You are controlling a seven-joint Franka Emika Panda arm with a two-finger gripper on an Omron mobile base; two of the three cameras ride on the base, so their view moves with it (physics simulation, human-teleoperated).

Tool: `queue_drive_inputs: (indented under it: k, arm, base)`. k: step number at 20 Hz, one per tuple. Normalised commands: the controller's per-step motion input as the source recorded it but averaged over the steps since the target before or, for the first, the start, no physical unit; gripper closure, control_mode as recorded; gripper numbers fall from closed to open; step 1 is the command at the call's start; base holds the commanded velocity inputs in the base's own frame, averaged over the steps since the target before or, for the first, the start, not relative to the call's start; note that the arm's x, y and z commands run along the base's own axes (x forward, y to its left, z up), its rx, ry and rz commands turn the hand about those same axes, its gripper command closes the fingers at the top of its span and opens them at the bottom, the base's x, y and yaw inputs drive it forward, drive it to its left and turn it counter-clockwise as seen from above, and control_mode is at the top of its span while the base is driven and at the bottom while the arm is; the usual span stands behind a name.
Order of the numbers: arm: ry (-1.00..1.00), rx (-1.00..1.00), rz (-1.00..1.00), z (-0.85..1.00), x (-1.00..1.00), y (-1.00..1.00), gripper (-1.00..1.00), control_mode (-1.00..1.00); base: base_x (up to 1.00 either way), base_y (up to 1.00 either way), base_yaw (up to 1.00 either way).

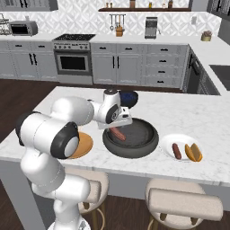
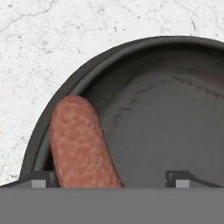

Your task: Place one bun and one sausage from the bowl on each plate.

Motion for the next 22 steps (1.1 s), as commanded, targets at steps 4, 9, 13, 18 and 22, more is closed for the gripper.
queue_drive_inputs:
  k: [4, 9, 13, 18, 22]
  arm:
    - [-0.01, 0.00, 0.00, -0.22, 0.00, 0.08, 1.00, -1.00]
    - [-0.08, 0.00, -0.02, -0.01, -0.04, 0.04, 1.00, -1.00]
    - [-0.07, 0.00, -0.10, 0.27, -0.29, 0.17, 1.00, -1.00]
    - [-0.02, 0.00, -0.19, 0.69, -0.42, 0.58, 1.00, -1.00]
    - [0.00, 0.01, -0.22, 0.46, -0.36, 1.00, 1.00, -1.00]
  base:
    - [0.00, 0.00, 0.00]
    - [0.00, 0.00, 0.00]
    - [0.00, 0.00, 0.00]
    - [0.00, 0.00, 0.00]
    - [0.00, 0.00, 0.00]
